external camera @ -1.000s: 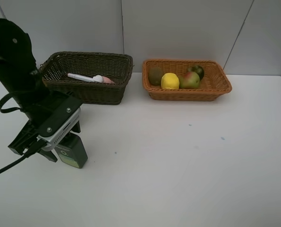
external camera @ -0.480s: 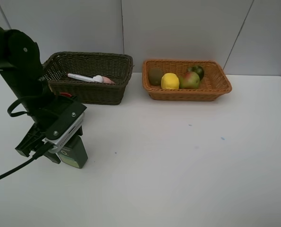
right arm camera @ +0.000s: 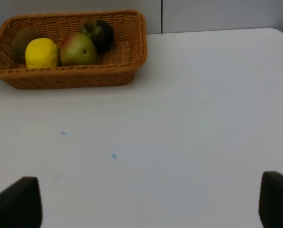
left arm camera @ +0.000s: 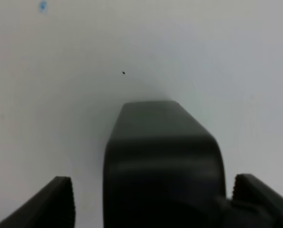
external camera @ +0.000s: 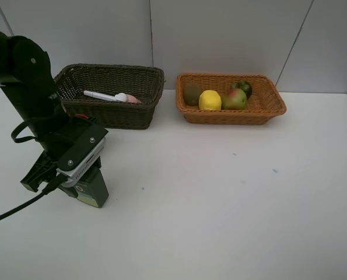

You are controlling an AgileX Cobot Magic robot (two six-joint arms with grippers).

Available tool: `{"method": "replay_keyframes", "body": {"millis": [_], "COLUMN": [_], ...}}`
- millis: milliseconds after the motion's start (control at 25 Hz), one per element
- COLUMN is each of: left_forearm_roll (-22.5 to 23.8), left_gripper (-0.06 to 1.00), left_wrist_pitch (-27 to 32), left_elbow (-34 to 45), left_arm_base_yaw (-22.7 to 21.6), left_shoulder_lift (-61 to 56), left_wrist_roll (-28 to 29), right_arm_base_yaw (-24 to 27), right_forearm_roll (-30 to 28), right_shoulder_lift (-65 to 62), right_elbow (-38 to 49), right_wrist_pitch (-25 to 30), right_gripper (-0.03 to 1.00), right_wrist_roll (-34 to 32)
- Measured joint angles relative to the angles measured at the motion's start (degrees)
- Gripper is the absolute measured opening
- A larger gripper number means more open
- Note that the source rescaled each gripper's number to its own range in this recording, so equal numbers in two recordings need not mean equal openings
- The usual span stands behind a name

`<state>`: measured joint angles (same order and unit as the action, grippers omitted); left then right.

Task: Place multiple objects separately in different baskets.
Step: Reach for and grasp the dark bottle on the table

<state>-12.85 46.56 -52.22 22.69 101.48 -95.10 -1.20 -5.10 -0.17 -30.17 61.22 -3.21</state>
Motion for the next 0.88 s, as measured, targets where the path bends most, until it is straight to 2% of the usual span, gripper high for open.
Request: {"method": "replay_keyframes", "body": {"millis": [80, 120, 560, 880], "left_forearm_roll": [0.00, 0.00, -0.05, 0.36], "left_gripper": [0.51, 0.42, 0.43, 0.43], "left_wrist_pitch": [0.08, 0.43, 0.82, 5.93], "left_elbow": [-0.05, -0.05, -0.45, -6.67], "left_arm_base_yaw": [0.00, 0.00, 0.00, 0.00], "left_shoulder_lift": [0.00, 0.00, 0.04, -0.28], "left_wrist_roll": [0.00, 0.00, 0.70, 3.26], "right_arm_base_yaw": [0.00, 0.00, 0.00, 0.00], "right_forearm_roll": [0.00, 0.00, 0.00, 0.00], "right_shoulder_lift": [0.00, 0.00, 0.00, 0.00], "right_elbow": [0.00, 0.00, 0.00, 0.00], "right_wrist_pitch": [0.00, 0.00, 0.00, 0.00], "right_gripper": [1.00, 1.00, 1.00, 1.00], "right_wrist_roll": [0.00, 0.00, 0.00, 0.00]}}
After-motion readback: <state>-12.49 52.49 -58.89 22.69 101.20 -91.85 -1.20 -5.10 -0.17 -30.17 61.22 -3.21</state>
